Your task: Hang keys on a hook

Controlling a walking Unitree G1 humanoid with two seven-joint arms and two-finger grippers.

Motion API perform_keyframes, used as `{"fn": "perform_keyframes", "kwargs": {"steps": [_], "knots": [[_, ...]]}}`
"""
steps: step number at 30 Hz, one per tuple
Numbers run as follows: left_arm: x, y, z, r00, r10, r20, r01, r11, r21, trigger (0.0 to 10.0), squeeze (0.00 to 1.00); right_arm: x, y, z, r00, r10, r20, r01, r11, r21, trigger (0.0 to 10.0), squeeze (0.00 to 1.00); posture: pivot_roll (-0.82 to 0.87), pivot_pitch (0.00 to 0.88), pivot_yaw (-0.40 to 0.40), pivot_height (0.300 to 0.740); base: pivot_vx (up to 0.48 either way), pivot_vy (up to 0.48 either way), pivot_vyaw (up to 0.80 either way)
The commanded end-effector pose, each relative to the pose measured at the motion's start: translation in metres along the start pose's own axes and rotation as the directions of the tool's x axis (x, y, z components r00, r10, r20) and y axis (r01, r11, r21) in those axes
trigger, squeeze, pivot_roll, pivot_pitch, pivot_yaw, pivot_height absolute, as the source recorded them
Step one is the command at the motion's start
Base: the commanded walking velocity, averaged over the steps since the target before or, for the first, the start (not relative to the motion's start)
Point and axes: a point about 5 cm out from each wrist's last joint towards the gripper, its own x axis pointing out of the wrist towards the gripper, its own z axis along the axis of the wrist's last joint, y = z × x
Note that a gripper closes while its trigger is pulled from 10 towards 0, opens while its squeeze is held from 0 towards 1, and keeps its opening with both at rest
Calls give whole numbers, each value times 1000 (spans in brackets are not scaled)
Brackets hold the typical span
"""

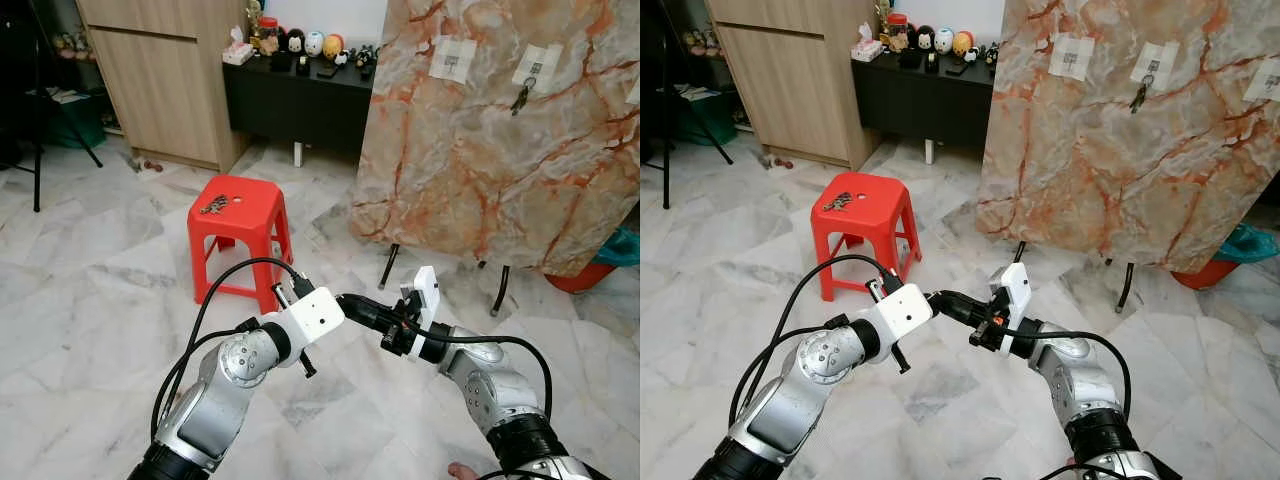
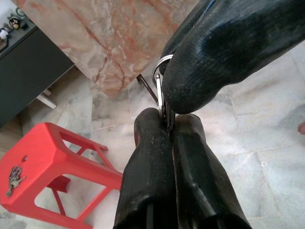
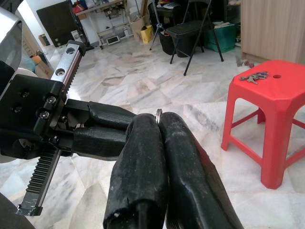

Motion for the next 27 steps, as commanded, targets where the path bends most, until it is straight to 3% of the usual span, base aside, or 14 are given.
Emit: {"fn": "perform_keyframes", "kwargs": {"steps": [1, 10, 11, 12, 13, 15, 16, 17, 18, 19, 20, 26, 27], "knots": [[0, 1, 9, 999, 0, 33, -1, 1000, 22, 0, 0, -1, -2, 4, 1000, -9, 9, 9, 1000, -10, 0, 0, 113, 0, -109, 740, 0, 0, 0], [1, 1, 7, 1000, -1, 23, 0, 999, 34, 0, 0, -2, -3, 4, 1000, -14, 7, 14, 1000, -19, 0, 0, 111, 0, -110, 740, 0, 0, 0], [0, 1, 7, 1000, -1, 23, 0, 999, 34, 0, 0, -2, -3, 4, 1000, -20, 3, 20, 999, -25, 3176, 0, 111, 0, -110, 740, 0, 0, 0], [0, 1, 7, 1000, 0, 23, 0, 999, 34, 0, 0, -2, -3, 3, 1000, -28, -1, 28, 999, -31, 8667, 0, 111, 0, -110, 740, 0, 0, 0], [0, 1, 7, 1000, 0, 23, 0, 999, 34, 0, 0, -2, -4, 3, 999, -34, -5, 34, 999, -35, 10000, 0, 111, 0, -110, 740, 0, 0, 0], [0, 1, 7, 1000, 0, 23, -1, 999, 33, 0, 0, -2, -4, 3, 999, -37, -8, 36, 999, -39, 10000, 0, 111, 0, -110, 740, 0, 0, 0], [0, 1, 6, 1000, 6, 19, -6, 999, 37, 0, 0, -2, -3, 2, 1000, -22, -16, 21, 999, -49, 10000, 282, 111, 0, -110, 740, 0, 0, 0], [0, 2, 6, 1000, 9, 16, -9, 999, 40, 0, 0, -2, -3, 2, 1000, -14, -18, 13, 999, -53, 10000, 282, 111, 0, -110, 740, 0, 0, 0], [1, 2, 6, 1000, 12, 15, -13, 999, 43, 0, 0, -2, -2, 2, 1000, -9, -19, 8, 998, -57, 10000, 831, 111, 0, -110, 740, 0, 0, 0], [1, 2, 6, 1000, 14, 14, -15, 999, 45, 0, 0, -2, -2, 2, 1000, -7, -19, 6, 998, -58, 10000, 831, 111, 0, -110, 740, 0, 0, 0], [1, 3, 5, 1000, 17, 13, -17, 999, 48, 0, 0, -2, -2, 1, 1000, -5, -23, 4, 998, -59, 10000, 1000, 111, 0, -112, 740, 0, 0, 0], [0, 4, 1, 1000, 26, -14, -26, 998, 59, 0, 0, -7, -3, 2, 999, 2, -36, -5, 998, -65, 10000, 1000, 107, 0, -111, 740, 0, 0, 0], [0, 5, -2, 999, 33, -39, -29, 995, 97, 0, 0, -8, -3, 2, 999, 16, -47, -18, 998, -59, 10000, 1000, 104, 0, -112, 740, 0, 0, 0]]}}
